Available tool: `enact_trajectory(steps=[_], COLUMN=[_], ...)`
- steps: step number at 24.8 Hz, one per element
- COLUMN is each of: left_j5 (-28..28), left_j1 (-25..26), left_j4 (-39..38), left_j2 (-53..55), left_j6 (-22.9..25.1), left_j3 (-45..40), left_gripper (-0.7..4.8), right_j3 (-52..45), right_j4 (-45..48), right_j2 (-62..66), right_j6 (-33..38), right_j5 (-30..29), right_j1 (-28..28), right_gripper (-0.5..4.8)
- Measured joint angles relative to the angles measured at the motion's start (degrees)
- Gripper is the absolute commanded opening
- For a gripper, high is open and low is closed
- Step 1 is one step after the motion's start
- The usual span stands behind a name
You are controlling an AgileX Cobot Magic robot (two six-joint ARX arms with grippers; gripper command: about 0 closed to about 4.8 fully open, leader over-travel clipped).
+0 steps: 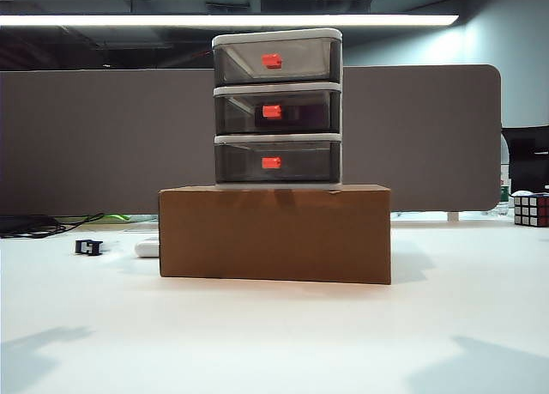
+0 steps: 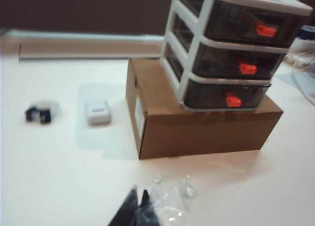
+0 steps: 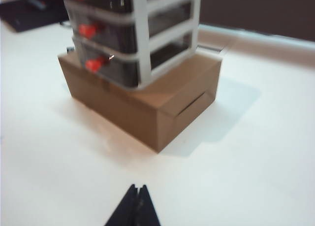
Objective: Open the second layer of the drawer on the table, pick up a pack of napkins on the table and put it in, and finally close the drawer.
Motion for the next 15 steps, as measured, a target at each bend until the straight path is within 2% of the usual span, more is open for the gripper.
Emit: enact_trajectory(steps=[2,6,11,13,15], left_j5=[-0.09,-0.02,0.92,2.16,2.25], left_j1=[0.02,0.0,0.0,0.02,0.0], left_j4=[5.07,12.85,20.44,24.24,25.57], left_j2=[0.11,0.09,0.11,0.04,0.09], left_j6=[2.99,3.96,4.04,5.64,6.25], left_j3=[-2.91,-8.2,-11.74,-12.85,-15.19], left_gripper=[-0.06,-0.06,-0.06,-0.06,-0.06], right_j3=[-3.63,-9.14,-15.15,-18.16,-18.25], right_j4=[4.81,15.89,21.64,27.06,28.35], right_j2=[-1.25,-2.14,-2.14,-2.14,-2.14], right_j6=[0.57,3.98,4.61,4.63,4.66], right_j5=[-0.2,0.63,1.05,1.2,1.9], right_j1=[0.11,0.11,0.11,0.09,-0.09], right_gripper=[-0.05,-0.05,-0.05,-0.05,-0.05])
